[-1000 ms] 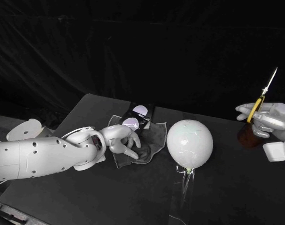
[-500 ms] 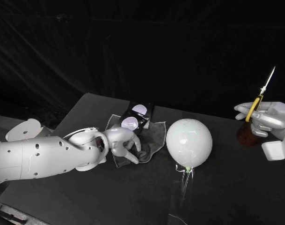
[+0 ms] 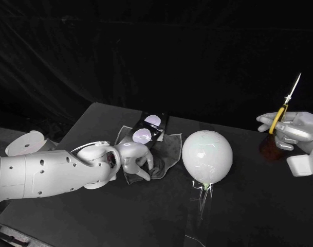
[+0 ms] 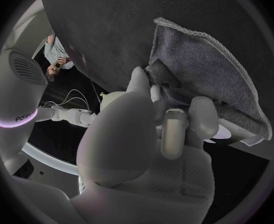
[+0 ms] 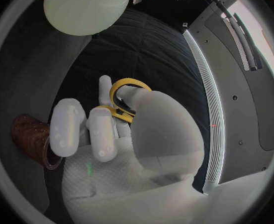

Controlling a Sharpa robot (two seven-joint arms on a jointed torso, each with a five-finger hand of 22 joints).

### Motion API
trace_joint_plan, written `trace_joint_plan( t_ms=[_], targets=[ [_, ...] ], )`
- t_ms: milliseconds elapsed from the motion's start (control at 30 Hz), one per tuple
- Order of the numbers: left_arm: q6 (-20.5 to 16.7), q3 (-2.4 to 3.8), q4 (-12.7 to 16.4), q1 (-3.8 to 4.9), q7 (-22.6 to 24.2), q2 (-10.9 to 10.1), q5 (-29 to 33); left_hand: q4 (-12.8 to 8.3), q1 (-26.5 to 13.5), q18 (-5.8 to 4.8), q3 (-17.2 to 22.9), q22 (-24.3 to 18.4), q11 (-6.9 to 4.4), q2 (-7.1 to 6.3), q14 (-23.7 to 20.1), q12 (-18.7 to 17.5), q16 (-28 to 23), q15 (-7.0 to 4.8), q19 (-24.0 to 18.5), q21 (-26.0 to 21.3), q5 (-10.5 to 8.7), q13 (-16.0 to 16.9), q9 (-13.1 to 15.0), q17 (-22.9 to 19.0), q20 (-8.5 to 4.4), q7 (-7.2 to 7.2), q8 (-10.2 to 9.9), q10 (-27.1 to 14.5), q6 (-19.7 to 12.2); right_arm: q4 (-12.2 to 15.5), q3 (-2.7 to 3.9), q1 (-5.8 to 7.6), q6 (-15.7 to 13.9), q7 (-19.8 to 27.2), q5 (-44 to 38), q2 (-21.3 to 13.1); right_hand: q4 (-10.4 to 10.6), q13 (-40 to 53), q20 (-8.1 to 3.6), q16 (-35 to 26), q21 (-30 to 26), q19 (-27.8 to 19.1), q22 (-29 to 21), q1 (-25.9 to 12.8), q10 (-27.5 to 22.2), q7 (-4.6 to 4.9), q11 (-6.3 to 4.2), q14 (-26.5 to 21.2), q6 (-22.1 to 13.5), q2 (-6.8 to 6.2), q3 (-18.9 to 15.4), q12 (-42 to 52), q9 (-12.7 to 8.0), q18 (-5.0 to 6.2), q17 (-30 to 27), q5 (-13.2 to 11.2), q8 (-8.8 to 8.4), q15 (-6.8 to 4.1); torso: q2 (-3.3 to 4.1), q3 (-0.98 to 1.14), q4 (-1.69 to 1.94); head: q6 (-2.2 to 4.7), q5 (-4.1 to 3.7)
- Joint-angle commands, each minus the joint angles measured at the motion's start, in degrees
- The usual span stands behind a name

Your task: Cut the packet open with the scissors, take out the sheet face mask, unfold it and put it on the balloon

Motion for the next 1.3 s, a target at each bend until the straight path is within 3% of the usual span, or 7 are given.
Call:
trace_joint_plan(
  t_ms=[33,367,567,667,700,900,1300],
  targets=[
    [0.53,0.03,0.25,-0.03,0.74,0.12,-0.59,-0.29,8.34,-0.52,2.01,0.60,-2.13,7.51,4.61,-0.07,0.38,-0.54,0.73,0.51,-0.14,0.49,0.13,12.26,-0.07,-0.11,1.06,1.93,1.76,0.12,0.04,-0.01,0.92,0.48,-0.85,-0.05,-0.03,0.04,-0.13,-0.21,-0.25,-0.40,4.07,0.57,16.82,-0.37,-6.57,1.91,0.20,0.00,-0.41,0.29,0.21,0.86,0.05,0.17,0.36,-0.52,0.01,-0.03,0.00,0.02,-0.05],
    [0.85,0.04,0.83,-0.06,3.09,0.12,0.01,1.25,9.25,-0.60,7.24,1.25,-2.14,6.11,4.65,0.45,0.38,-0.61,0.83,0.98,-0.11,2.09,0.87,12.30,-0.56,-0.04,2.58,3.11,1.75,0.12,0.03,-0.07,1.12,0.64,-0.88,-0.08,-0.03,0.09,-0.14,-0.23,-0.28,-0.42,4.05,0.60,16.83,-0.37,-6.57,1.90,0.19,0.03,-0.45,0.30,0.22,0.87,0.01,0.17,0.36,-0.53,-0.02,0.00,0.04,-0.02,-0.04],
    [3.12,0.05,1.63,-0.12,4.24,-0.02,0.25,1.21,5.61,-0.64,20.55,1.81,-1.98,-0.07,4.74,0.59,0.44,-0.54,0.71,1.36,-0.36,3.00,1.49,12.47,-0.78,-0.01,4.02,3.52,1.09,0.15,0.03,-0.11,1.22,0.74,-0.91,-0.16,-0.03,0.09,-0.14,-0.23,-0.28,-0.42,4.05,0.60,16.83,-0.37,-6.57,1.90,0.19,0.03,-0.45,0.30,0.22,0.87,0.01,0.17,0.36,-0.53,-0.02,-0.01,-0.01,0.00,-0.08],
    [5.31,0.06,2.20,-0.14,4.71,-0.30,0.87,1.12,4.11,-0.63,25.46,1.86,-2.09,-1.89,4.75,0.62,0.45,-0.54,0.65,1.40,-0.19,3.20,1.71,12.49,-0.79,0.03,4.50,3.67,1.37,0.19,0.03,-0.13,1.28,0.79,-0.92,-0.24,-0.03,0.09,-0.14,-0.23,-0.28,-0.42,4.05,0.60,16.83,-0.37,-6.57,1.90,0.19,0.03,-0.45,0.30,0.22,0.87,0.01,0.17,0.36,-0.53,-0.03,-0.01,-0.03,0.00,-0.09],
    [6.38,0.06,2.42,-0.14,4.90,-0.44,1.44,0.81,1.36,-0.64,33.01,1.99,-2.13,-5.29,4.77,0.69,0.46,-0.48,0.64,1.46,-0.06,3.43,2.06,12.53,-0.79,0.02,5.10,3.93,1.32,0.20,0.02,-0.14,1.31,0.80,-0.92,-0.26,-0.03,0.09,-0.14,-0.23,-0.28,-0.42,4.05,0.60,16.83,-0.37,-6.57,1.90,0.19,0.03,-0.45,0.30,0.22,0.87,0.01,0.17,0.36,-0.53,-0.02,0.01,-0.03,-0.01,-0.12],
    [12.55,0.09,2.86,-0.14,5.76,-0.86,6.30,-0.81,-2.87,-0.38,42.81,0.99,-1.95,-8.95,4.13,-0.50,-0.17,-0.46,-0.42,1.02,-0.18,2.13,3.19,11.33,-0.77,0.21,6.54,2.92,0.83,0.12,0.02,-0.18,1.50,0.81,-0.93,-0.27,-0.03,0.09,-0.14,-0.23,-0.28,-0.42,4.05,0.60,16.83,-0.37,-6.57,1.90,0.19,0.03,-0.45,0.30,0.22,0.87,0.01,0.17,0.36,-0.53,-0.07,0.03,0.02,-0.08,-0.16],
    [21.59,0.11,3.68,-0.13,6.07,-0.90,14.70,-4.12,-6.81,-0.18,48.21,0.20,-1.86,-10.29,3.75,-1.06,-0.54,-0.34,-1.24,0.63,-0.19,1.61,4.47,10.69,-0.70,0.25,7.99,2.42,0.04,-0.02,0.02,-0.44,1.76,0.75,-0.93,-0.32,0.00,0.21,-0.15,-0.24,-0.25,-0.39,4.09,0.62,16.85,-0.35,-6.56,1.90,0.19,0.09,-0.54,0.35,0.24,0.86,0.01,0.17,0.36,-0.53,-0.02,0.03,0.00,-0.06,-0.18]
  ],
)
